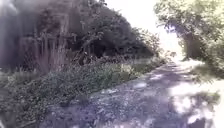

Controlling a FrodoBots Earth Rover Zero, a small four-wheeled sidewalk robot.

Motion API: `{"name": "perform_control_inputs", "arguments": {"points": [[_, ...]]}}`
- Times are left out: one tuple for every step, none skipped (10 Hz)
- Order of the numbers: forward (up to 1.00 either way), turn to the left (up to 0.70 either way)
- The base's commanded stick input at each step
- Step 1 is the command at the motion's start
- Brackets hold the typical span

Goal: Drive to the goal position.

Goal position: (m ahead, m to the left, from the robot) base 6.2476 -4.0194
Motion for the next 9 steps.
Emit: {"name": "perform_control_inputs", "arguments": {"points": [[1.00, -0.40], [1.00, -0.40], [1.00, -0.40], [1.00, -0.40], [1.00, -0.40], [1.00, -0.40], [1.00, -0.40], [1.00, -0.40], [1.00, -0.40]]}}
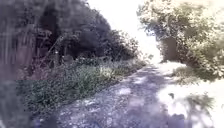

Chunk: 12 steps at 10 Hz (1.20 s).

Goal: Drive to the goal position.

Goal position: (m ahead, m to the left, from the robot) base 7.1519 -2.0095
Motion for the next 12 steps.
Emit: {"name": "perform_control_inputs", "arguments": {"points": [[1.00, -0.40], [1.00, -0.40], [1.00, -0.40], [1.00, -0.40], [1.00, -0.11], [1.00, 0.06], [1.00, 0.11], [1.00, 0.15], [1.00, 0.00], [1.00, 0.00], [1.00, 0.00], [1.00, 0.00]]}}
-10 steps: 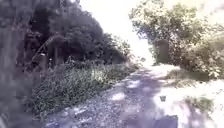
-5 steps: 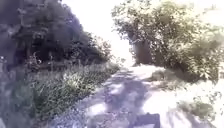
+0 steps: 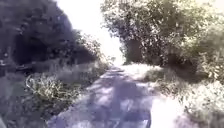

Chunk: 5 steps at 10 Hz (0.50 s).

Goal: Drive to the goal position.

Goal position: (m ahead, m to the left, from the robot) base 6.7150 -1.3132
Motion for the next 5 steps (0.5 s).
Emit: {"name": "perform_control_inputs", "arguments": {"points": [[1.00, 0.02], [1.00, 0.10], [1.00, 0.00], [1.00, 0.00], [1.00, 0.00]]}}
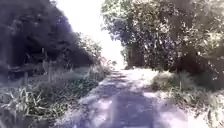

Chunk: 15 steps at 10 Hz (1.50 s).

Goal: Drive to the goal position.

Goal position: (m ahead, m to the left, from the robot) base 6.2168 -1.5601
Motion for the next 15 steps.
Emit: {"name": "perform_control_inputs", "arguments": {"points": [[1.00, 0.00], [1.00, 0.00], [1.00, 0.00], [1.00, 0.00], [1.00, 0.07], [1.00, 0.02], [1.00, -0.28], [1.00, -0.40], [1.00, -0.40], [1.00, -0.35], [1.00, -0.17], [1.00, 0.07], [1.00, 0.02], [1.00, 0.00], [1.00, 0.00]]}}
